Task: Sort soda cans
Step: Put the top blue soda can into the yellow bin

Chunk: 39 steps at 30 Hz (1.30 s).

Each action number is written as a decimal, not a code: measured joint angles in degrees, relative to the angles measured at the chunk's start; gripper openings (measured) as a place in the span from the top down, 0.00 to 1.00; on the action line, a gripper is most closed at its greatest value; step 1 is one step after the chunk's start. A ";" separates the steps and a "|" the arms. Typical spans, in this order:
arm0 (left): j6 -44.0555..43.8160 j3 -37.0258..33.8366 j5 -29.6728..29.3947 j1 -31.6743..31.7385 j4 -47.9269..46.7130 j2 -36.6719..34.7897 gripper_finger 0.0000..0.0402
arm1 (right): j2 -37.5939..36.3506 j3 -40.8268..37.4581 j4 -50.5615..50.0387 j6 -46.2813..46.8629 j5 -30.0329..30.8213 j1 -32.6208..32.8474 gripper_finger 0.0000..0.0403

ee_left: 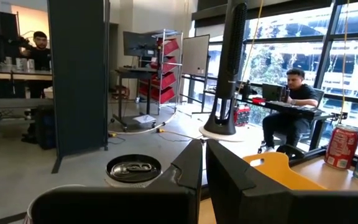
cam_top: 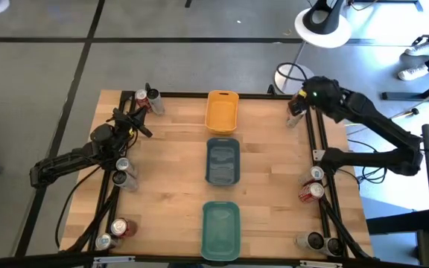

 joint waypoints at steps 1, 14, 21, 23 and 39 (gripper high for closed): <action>-0.02 0.00 0.00 0.00 -0.01 0.00 0.96 | 0.58 0.38 -1.71 0.80 -3.43 -1.85 0.42; -0.17 0.00 0.00 0.00 -0.05 0.00 0.96 | 3.91 0.21 -6.03 3.08 -7.73 -11.32 0.16; -0.17 0.02 0.00 0.00 -0.45 0.00 0.96 | 4.83 -0.06 -4.93 6.69 -9.34 -11.34 0.17; -0.17 0.02 0.00 0.00 -0.44 0.00 0.96 | 5.30 -1.58 -4.41 8.16 -10.26 -11.32 0.17; -1.70 0.02 0.00 -0.02 -0.46 0.00 0.96 | 5.44 -17.09 8.63 12.77 -11.18 -13.83 0.17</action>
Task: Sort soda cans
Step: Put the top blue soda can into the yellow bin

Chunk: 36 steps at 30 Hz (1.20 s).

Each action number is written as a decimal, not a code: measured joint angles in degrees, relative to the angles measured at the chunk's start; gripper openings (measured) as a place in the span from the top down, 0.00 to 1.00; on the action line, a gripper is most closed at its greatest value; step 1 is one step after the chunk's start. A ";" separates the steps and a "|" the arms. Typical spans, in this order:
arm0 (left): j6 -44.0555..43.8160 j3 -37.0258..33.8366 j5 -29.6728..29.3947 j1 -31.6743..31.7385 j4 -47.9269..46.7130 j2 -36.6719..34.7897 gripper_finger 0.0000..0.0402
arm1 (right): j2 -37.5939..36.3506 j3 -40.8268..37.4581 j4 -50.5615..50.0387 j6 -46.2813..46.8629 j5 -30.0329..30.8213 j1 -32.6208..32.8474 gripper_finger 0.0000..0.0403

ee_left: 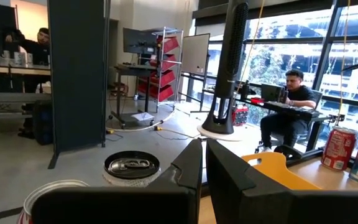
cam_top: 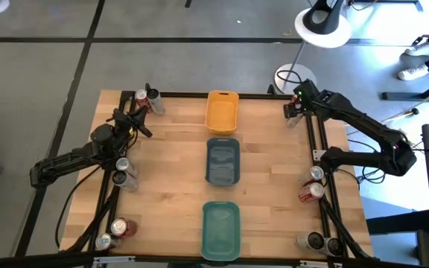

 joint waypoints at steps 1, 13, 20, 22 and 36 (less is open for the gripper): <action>0.02 -0.02 0.02 0.00 0.00 0.00 0.96 | 0.01 -0.41 0.72 0.00 0.06 -0.26 0.17; 0.02 -0.02 0.00 0.01 0.01 0.00 0.96 | -0.02 -5.01 4.91 3.64 0.41 -0.09 0.17; 0.04 0.00 0.00 0.02 0.02 0.00 0.96 | -0.02 -8.21 8.06 4.18 0.43 -0.09 0.17; 0.04 0.00 0.00 0.02 0.02 0.00 0.96 | -0.02 -8.31 8.08 4.16 0.92 -0.09 0.17; -0.06 -0.02 0.00 0.01 0.01 -0.01 0.96 | -0.04 -8.26 8.13 1.78 2.12 -0.09 0.39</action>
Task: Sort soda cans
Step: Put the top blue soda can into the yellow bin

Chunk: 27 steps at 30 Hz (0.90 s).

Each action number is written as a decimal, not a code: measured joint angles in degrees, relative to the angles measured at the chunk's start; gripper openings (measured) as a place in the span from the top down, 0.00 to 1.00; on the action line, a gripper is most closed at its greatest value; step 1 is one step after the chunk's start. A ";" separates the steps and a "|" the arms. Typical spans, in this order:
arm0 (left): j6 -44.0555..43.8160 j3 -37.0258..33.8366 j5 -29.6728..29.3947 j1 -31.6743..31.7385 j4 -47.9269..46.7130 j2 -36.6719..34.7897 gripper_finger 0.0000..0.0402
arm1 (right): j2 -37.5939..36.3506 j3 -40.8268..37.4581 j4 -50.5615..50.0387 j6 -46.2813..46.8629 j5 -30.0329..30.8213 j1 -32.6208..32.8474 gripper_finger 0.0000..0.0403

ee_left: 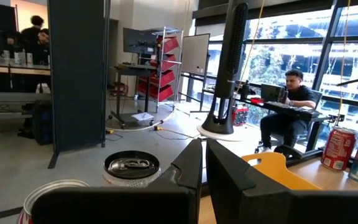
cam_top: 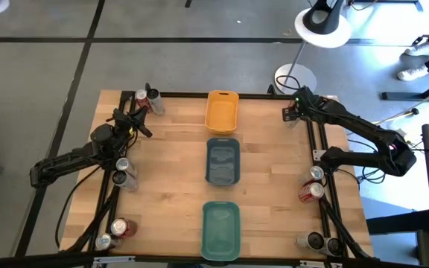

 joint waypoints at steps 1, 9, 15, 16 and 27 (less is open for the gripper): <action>-0.04 0.00 0.00 0.00 -0.01 0.01 0.96 | -0.02 0.03 -0.01 -0.35 0.01 0.00 0.43; -1.00 -0.01 0.00 0.01 -0.02 0.01 0.96 | -1.85 1.33 -1.41 -4.23 -2.09 0.04 0.47; -1.38 -0.01 0.00 0.01 -1.55 0.00 0.96 | -3.52 6.42 -0.41 -5.91 -5.74 0.07 0.45; -1.38 0.02 0.00 0.00 -1.88 0.00 0.96 | -3.52 7.40 0.08 -6.55 -6.97 0.07 0.46; -1.41 -0.01 0.00 -0.01 -1.82 -0.02 0.96 | -1.33 11.68 16.39 -9.71 -10.94 9.99 0.45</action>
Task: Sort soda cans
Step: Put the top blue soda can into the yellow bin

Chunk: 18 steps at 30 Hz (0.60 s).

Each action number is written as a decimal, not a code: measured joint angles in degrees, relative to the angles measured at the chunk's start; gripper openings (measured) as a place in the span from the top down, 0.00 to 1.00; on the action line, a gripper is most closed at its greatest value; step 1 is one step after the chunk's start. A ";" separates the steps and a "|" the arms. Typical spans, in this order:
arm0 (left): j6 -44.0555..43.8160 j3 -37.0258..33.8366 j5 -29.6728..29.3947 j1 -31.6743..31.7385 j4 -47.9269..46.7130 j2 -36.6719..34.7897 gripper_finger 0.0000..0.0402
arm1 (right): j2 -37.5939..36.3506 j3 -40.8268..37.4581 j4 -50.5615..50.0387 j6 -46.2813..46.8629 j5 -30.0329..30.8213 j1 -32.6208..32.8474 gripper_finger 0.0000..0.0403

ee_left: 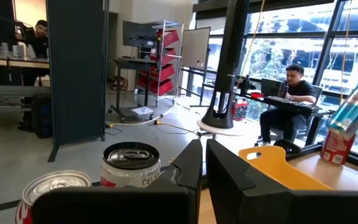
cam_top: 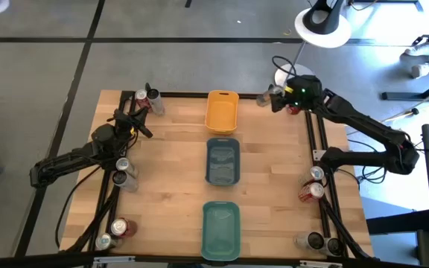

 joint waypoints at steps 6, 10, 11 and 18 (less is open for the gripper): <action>-0.61 0.00 0.00 0.00 0.02 0.00 0.96 | 7.13 4.07 5.73 -0.30 0.19 5.23 0.45; -0.80 0.00 0.00 0.01 0.04 0.00 0.96 | 14.01 9.50 6.21 -2.38 0.16 7.29 0.45; -0.80 0.01 0.00 0.02 0.04 0.00 0.96 | 15.83 11.08 6.05 -3.24 0.16 7.61 0.45; -0.97 0.01 0.00 0.00 0.09 0.00 0.96 | 27.78 21.88 5.06 -7.81 -1.05 8.60 0.45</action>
